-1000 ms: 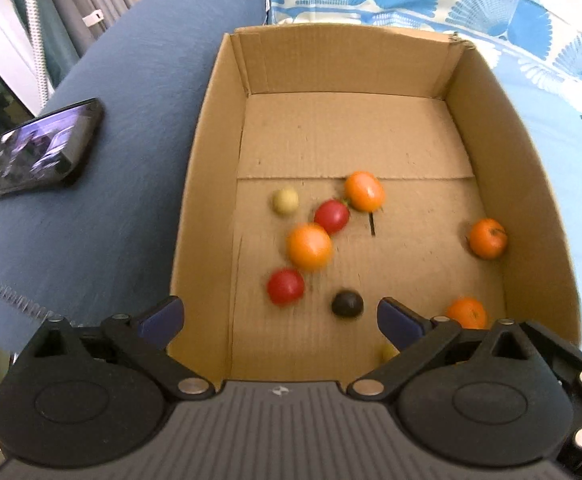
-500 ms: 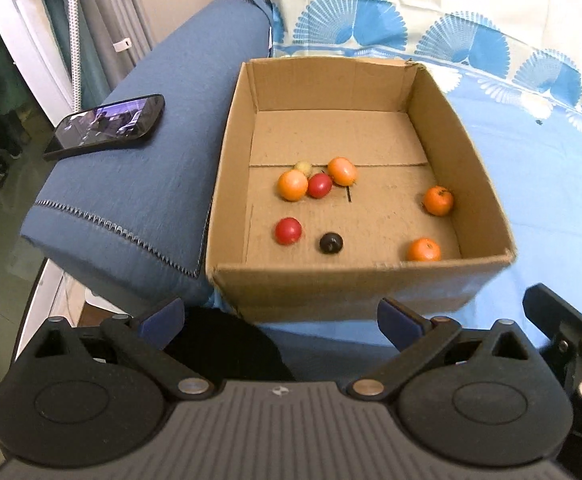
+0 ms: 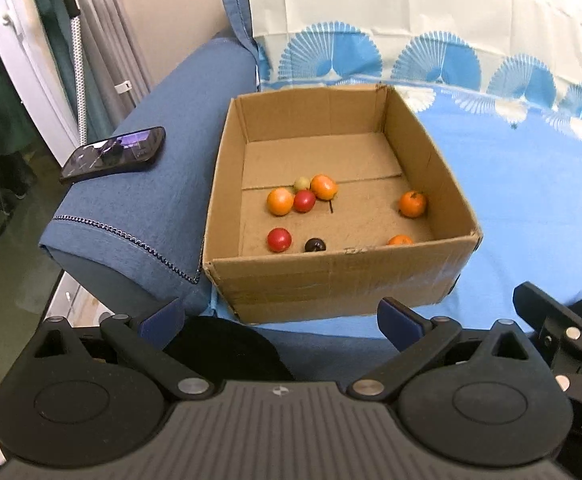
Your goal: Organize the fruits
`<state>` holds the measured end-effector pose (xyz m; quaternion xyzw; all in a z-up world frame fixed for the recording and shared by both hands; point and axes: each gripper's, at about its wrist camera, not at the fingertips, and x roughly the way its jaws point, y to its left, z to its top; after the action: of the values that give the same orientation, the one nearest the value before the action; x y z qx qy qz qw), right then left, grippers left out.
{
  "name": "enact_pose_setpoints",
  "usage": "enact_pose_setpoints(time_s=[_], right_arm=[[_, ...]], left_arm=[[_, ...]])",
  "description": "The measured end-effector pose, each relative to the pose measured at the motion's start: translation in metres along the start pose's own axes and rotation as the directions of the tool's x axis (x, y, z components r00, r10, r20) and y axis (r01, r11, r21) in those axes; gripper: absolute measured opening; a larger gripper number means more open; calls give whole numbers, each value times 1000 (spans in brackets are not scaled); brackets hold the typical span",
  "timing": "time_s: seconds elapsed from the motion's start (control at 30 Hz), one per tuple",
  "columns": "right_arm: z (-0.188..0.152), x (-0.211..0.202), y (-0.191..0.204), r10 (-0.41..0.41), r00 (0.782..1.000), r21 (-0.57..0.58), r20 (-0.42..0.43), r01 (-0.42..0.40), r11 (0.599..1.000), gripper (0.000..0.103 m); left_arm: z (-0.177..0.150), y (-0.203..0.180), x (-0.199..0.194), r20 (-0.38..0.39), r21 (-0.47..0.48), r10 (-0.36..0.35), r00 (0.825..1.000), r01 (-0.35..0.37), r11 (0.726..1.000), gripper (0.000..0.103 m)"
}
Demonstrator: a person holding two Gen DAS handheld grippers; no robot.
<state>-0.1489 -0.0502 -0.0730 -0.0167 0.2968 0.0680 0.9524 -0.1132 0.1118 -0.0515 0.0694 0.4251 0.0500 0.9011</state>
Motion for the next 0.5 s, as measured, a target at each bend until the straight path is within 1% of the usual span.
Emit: enact_pose_setpoints(time_s=[0.1, 0.2, 0.5], right_arm=[[-2, -3, -1, -1, 1000, 1, 9, 1, 1000, 102], [-4, -2, -1, 10, 1000, -4, 1, -9, 1000, 102], [-6, 0, 1, 13, 1000, -4, -10, -13, 1000, 102]], left_arm=[[0, 4, 0, 2, -34, -27, 1000, 27, 999, 103], [0, 7, 0, 1, -61, -37, 999, 37, 997, 103], [0, 5, 2, 5, -52, -32, 999, 32, 998, 103]])
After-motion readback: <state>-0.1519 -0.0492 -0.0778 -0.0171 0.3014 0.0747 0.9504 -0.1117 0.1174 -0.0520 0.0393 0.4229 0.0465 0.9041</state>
